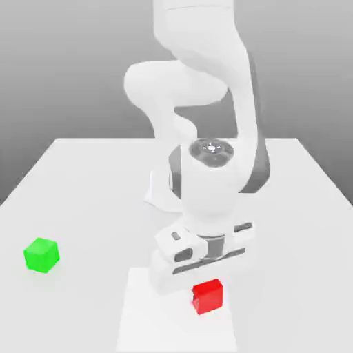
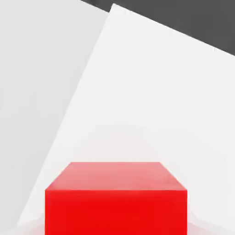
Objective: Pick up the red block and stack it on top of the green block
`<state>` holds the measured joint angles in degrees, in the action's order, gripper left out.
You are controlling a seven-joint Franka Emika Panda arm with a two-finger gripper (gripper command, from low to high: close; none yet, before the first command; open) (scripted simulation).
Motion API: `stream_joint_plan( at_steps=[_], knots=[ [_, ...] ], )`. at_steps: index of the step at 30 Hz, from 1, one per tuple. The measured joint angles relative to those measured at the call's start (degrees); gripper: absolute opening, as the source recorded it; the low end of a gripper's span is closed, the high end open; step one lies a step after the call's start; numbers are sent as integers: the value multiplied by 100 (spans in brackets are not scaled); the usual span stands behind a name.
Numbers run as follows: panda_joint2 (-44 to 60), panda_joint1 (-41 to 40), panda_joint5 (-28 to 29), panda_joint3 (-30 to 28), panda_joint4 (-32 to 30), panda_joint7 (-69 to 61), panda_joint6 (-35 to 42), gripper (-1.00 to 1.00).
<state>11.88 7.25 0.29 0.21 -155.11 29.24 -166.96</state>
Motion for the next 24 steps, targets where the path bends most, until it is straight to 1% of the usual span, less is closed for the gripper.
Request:
stream_joint_plan(
  at_steps=[4, 9, 18, 19, 21, 24],
  knots=[
    [-788, -26, -15, -1, -114, -16, 673, -100],
    [-1152, -1326, 115, -549, -120, -306, 1014, -100],
    [-1549, -3452, 253, -1751, -86, -1023, 1441, -100],
    [-1535, -3596, 223, -1843, -80, -1113, 1436, -100],
    [-1296, -3623, 16, -1869, -60, -1314, 1224, -100],
    [-762, -3681, -444, -1709, -33, -1660, 745, -100]
  ],
)
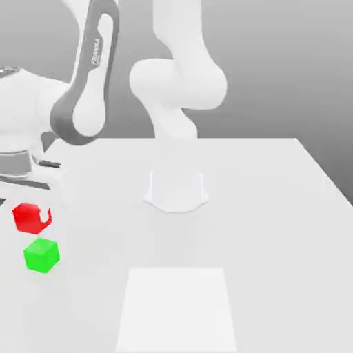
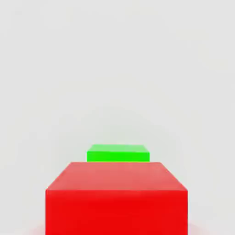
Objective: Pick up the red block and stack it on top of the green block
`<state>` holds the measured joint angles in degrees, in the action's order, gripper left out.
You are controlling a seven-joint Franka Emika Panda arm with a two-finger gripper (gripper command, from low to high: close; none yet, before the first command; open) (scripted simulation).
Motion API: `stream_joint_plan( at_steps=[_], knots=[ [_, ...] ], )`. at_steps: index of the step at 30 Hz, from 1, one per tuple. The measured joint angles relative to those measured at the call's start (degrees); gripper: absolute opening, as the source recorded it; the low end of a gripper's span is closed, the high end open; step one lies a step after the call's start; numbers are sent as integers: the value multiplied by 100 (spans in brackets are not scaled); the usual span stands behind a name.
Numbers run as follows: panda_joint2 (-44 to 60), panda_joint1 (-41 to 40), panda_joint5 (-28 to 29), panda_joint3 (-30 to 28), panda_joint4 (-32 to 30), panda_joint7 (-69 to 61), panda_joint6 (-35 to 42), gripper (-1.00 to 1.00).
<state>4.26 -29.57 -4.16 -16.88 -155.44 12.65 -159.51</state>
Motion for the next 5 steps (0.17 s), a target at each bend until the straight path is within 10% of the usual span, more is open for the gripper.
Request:
stream_joint_plan(
  at_steps=[1, 2, 5],
  knots=[
    [193, -46, -169, 80, 8, -122, -172, -100],
    [358, -90, -316, 153, 15, -227, -316, 100],
    [358, -90, -316, 153, 15, -227, -316, 100]
  ],
)
